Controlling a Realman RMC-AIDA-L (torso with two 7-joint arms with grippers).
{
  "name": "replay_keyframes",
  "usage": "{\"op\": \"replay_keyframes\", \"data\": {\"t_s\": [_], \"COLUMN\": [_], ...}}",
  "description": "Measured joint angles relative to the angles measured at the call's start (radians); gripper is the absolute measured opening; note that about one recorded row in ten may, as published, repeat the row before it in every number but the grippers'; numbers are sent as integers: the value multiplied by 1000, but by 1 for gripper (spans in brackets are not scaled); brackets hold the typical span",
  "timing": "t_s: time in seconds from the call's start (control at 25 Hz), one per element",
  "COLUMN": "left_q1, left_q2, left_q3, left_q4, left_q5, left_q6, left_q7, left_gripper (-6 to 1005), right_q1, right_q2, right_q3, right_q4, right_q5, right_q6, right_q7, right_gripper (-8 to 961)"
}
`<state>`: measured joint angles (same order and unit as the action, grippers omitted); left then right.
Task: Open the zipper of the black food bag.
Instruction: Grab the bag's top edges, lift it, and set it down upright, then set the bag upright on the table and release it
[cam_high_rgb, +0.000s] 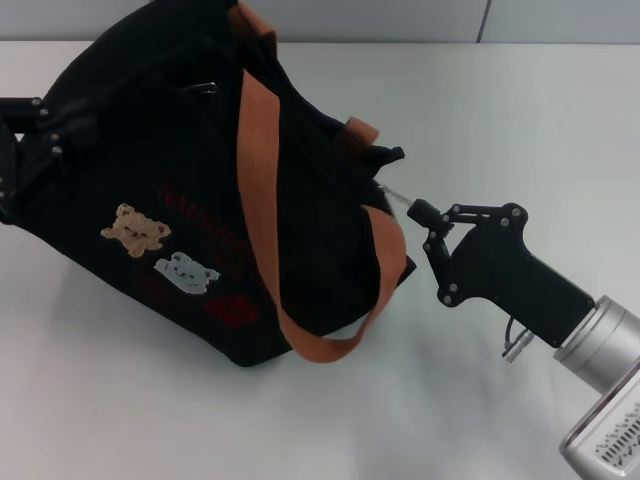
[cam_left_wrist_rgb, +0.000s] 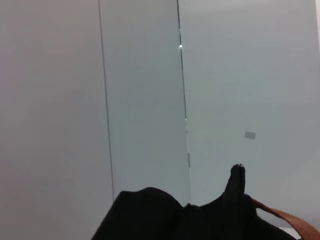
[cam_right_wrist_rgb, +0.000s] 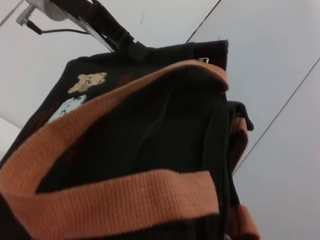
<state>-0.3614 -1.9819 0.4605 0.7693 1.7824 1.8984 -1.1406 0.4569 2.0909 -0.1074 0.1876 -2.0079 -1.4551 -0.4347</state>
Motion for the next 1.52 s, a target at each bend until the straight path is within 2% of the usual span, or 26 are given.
{"op": "replay_keyframes", "data": {"t_s": [0.52,0.68,0.92,1.0,1.04,1.08,1.12,1.2,1.24,1.28,1.32,1.4,1.44,1.52], "left_q1": [28,37,42,37,32,32,29,25,22,22,12,5,-23,-35], "left_q2": [2,1,5,-3,-17,-17,-28,-48,-67,-67,-83,-85,-84,-83], "left_q3": [0,3,11,14,14,14,15,15,15,15,9,7,0,-1], "left_q4": [-1,-17,-126,-147,-156,-156,-157,-159,-160,-160,-170,-183,-243,-272], "left_q5": [3,7,39,58,83,83,96,109,109,109,107,104,89,83], "left_q6": [-17,-61,-103,-118,-132,-132,-140,-155,-166,-166,-176,-181,-207,-221], "left_q7": [1,5,61,71,77,77,79,86,98,98,113,117,124,129], "left_gripper": [83,81,78,77,77,77,77,78,78,78,78,79,79,79], "right_q1": [-27,-31,-29,-29,-28,-28,-26,-25,-25,-25,-26,-29,-37,-43], "right_q2": [1,1,-2,-2,-2,-2,-2,-1,-1,-1,0,0,1,1], "right_q3": [7,71,160,166,175,175,180,184,189,189,199,210,245,267], "right_q4": [5,10,-4,-4,-5,-5,-5,-5,-5,-5,-2,1,6,7], "right_q5": [3,7,8,8,8,8,8,8,8,8,8,8,8,8], "right_q6": [-20,-45,-87,-87,-87,-87,-87,-87,-88,-88,-90,-93,-108,-118], "right_q7": [7,96,222,223,227,227,234,239,244,244,247,249,262,275], "right_gripper": [26,37,53,58,61,110,159,160,160,160,160,161,161,162]}}
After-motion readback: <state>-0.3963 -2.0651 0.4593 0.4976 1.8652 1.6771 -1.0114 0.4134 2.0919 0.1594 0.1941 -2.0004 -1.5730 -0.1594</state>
